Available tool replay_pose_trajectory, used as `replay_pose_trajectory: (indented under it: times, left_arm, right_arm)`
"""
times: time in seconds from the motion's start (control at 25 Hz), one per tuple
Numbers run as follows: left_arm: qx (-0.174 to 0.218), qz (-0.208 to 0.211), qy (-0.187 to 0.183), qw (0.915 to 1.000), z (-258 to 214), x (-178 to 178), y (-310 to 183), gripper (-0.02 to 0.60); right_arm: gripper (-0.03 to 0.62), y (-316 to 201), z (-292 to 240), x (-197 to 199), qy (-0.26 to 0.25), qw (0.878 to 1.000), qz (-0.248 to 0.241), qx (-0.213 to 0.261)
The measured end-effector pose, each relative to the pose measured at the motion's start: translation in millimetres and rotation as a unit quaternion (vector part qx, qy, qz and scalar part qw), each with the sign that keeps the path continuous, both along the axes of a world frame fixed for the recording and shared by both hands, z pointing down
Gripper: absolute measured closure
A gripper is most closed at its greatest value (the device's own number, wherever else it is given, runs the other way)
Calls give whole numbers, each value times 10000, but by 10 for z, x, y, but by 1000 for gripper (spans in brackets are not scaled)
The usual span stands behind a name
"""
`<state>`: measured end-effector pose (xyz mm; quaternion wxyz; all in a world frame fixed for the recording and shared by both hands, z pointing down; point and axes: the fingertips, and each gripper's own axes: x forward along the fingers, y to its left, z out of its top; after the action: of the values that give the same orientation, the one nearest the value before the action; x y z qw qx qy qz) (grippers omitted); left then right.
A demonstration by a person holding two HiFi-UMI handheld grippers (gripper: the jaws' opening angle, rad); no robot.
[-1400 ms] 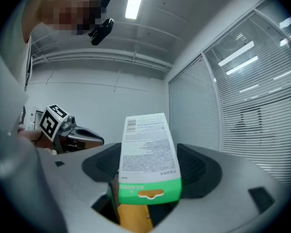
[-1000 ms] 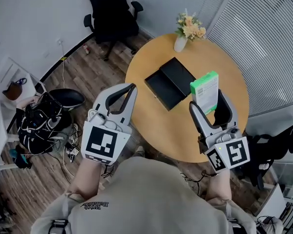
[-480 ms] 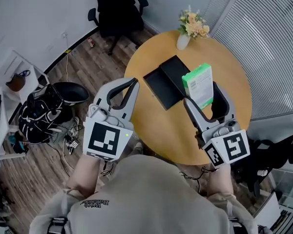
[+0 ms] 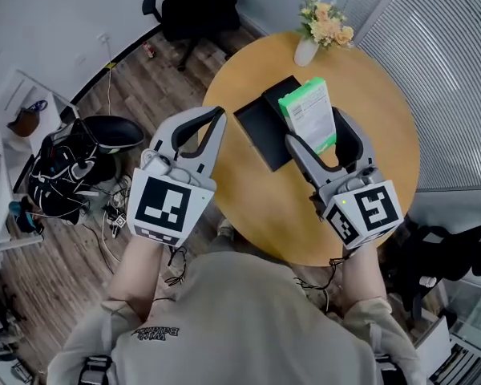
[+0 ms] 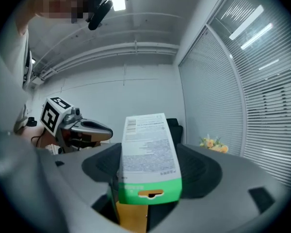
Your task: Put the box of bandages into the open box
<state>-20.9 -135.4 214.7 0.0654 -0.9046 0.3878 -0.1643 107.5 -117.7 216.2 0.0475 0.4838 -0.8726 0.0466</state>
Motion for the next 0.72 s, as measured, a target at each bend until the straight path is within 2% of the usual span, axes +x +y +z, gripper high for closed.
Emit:
replay_pose_trajectory:
  times: [0.36,0.52,0.72]
  left_arm:
    - [-396,-109,-11,9992,444,27,-254,558]
    - [-515,-172,-171,9984,688,3,-422,558]
    - [-852,-288,-205,9957,1042,-20,-590,558]
  right_arm:
    - [253,-374,504,-92,200,9986,-30,-480]
    - [253,-501,758,-158,325,9968,-96,-725]
    - [253,-647,1101,-176,395,9942,-87,-998]
